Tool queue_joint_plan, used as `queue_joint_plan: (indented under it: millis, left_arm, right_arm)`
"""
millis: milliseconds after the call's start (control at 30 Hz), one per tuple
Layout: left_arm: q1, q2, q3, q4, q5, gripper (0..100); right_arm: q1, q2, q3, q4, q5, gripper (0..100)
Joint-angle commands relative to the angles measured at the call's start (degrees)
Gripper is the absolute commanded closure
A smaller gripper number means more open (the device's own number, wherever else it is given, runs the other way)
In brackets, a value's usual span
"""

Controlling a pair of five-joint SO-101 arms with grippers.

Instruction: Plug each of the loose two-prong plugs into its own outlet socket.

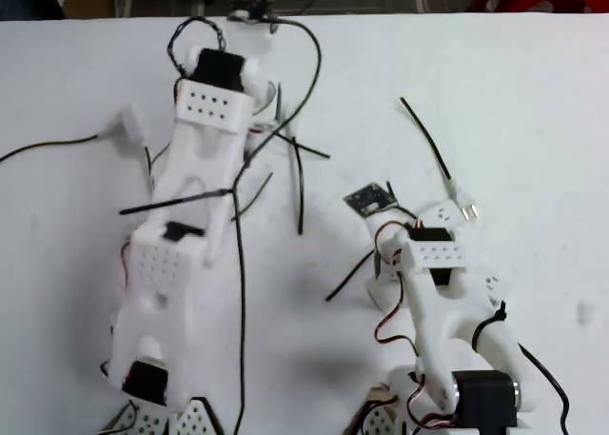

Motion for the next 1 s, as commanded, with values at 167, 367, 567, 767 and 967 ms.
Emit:
queue_joint_plan:
  millis: [167, 367, 567, 767, 967]
  left_arm:
    - [2.24, -43.74, 42.37, -0.09, -8.97, 98]
    - [-0.40, -58.51, 75.60, -9.67, -12.92, 98]
    - [-2.42, -60.97, 103.21, -25.41, -15.38, 98]
    - [-2.51, -60.97, 117.80, -36.75, -21.01, 98]
    - [-2.51, -60.88, 126.77, -41.58, -24.53, 93]
  right_arm:
    - [0.22, -0.66, 0.09, -0.04, 0.26, 97.8]
    - [0.22, -0.66, 0.09, 0.04, 0.26, 97.8]
    - [0.22, -0.66, 0.09, 0.13, 0.26, 97.8]
    - [0.22, -0.66, 0.09, 0.22, 0.26, 97.8]
    - [0.22, -0.66, 0.09, 0.31, 0.26, 97.8]
